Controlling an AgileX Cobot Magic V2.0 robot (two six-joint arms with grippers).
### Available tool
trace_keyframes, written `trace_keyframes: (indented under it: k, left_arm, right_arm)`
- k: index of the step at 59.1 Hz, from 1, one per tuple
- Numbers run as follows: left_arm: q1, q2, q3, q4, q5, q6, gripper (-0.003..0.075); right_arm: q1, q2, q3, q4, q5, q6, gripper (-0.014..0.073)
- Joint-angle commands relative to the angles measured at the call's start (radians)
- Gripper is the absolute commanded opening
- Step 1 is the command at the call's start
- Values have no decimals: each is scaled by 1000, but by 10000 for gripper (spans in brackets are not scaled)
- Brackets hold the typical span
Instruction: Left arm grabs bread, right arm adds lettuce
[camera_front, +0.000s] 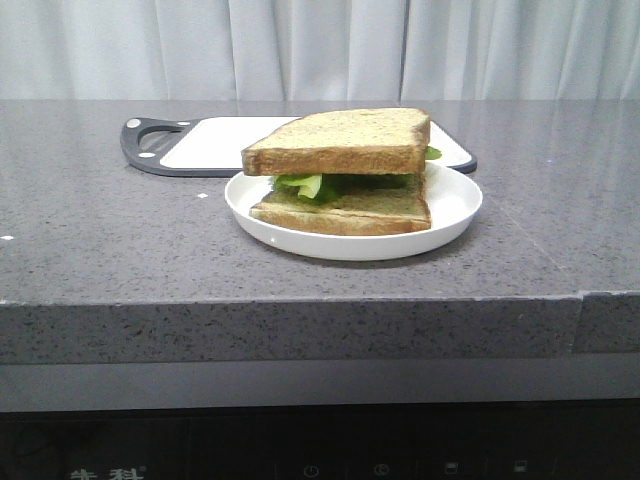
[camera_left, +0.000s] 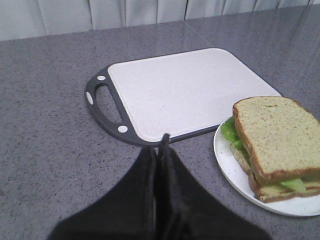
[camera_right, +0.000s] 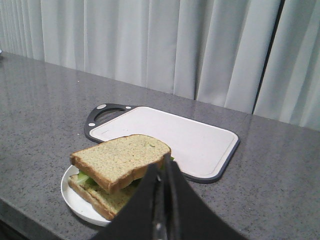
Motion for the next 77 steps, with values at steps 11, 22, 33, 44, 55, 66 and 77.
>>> trace_keyframes:
  k: [11, 22, 33, 44, 55, 66, 77]
  left_arm:
    - [-7, -431, 244, -12, -140, 1, -21]
    - [-7, -548, 309, -12, -140, 1, -20]
    - [-7, -551, 311, -12, -140, 1, -20]
    - [-7, -551, 311, -12, -140, 1, -20]
    - [-7, -551, 311, 17, -143, 1, -20]
    - [-7, -551, 313, 143, -183, -150, -20]
    - [20, -555, 327, 503, -200, -558, -20]
  right_arm:
    - [-6, 6, -27, 11, -45, 1, -61]
    - [-6, 6, -27, 12, -41, 1, -61]
    - [-6, 6, -27, 12, -41, 1, -61]
    - [-6, 6, -27, 12, -41, 1, -61]
    - [-6, 6, -27, 12, -41, 1, -61]
    - [-6, 6, -27, 12, -41, 1, -61]
    - [-6, 6, -27, 12, -41, 1, -61]
